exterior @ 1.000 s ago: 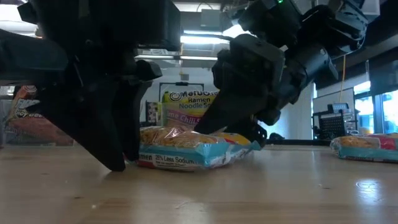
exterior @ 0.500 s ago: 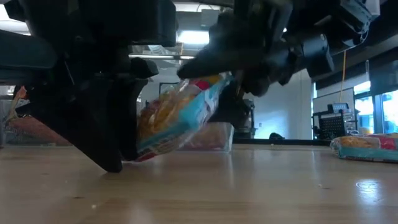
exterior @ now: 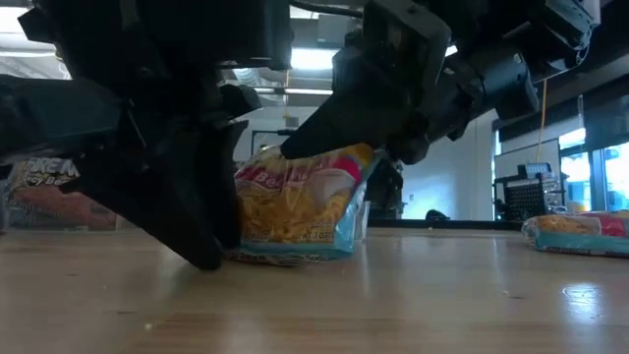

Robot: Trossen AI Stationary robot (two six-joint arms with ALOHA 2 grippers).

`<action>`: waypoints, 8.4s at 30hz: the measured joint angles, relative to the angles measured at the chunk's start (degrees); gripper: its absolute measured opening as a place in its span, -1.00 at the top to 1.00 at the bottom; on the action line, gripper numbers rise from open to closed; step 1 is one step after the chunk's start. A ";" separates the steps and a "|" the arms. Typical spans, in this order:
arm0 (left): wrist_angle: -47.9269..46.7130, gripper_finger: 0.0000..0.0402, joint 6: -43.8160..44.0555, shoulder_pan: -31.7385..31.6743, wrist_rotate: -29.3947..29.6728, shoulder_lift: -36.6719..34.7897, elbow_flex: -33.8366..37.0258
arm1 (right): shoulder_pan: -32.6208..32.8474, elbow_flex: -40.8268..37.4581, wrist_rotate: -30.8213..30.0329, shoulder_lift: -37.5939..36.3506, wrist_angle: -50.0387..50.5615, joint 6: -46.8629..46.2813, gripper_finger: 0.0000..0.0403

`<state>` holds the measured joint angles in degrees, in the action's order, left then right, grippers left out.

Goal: Sort Maruchan noodles
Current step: Put the blue noodle pack into the black bin

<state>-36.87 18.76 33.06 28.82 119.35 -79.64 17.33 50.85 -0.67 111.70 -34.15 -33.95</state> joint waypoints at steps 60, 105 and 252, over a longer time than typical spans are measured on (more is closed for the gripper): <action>3.81 -0.22 15.46 -5.20 -8.86 -13.86 0.61 | 8.21 10.54 -17.11 -0.11 22.03 23.93 0.47; -21.42 0.59 45.10 14.57 -18.22 -32.73 0.61 | 16.75 8.59 -10.16 -11.80 30.73 38.89 -0.04; -12.06 0.09 38.82 15.86 21.91 -39.28 15.85 | 16.01 5.09 -10.13 -11.74 21.99 33.09 -0.04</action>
<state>-48.93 57.58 48.92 50.73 80.07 -63.79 33.34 55.94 -10.80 99.96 -12.16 -0.86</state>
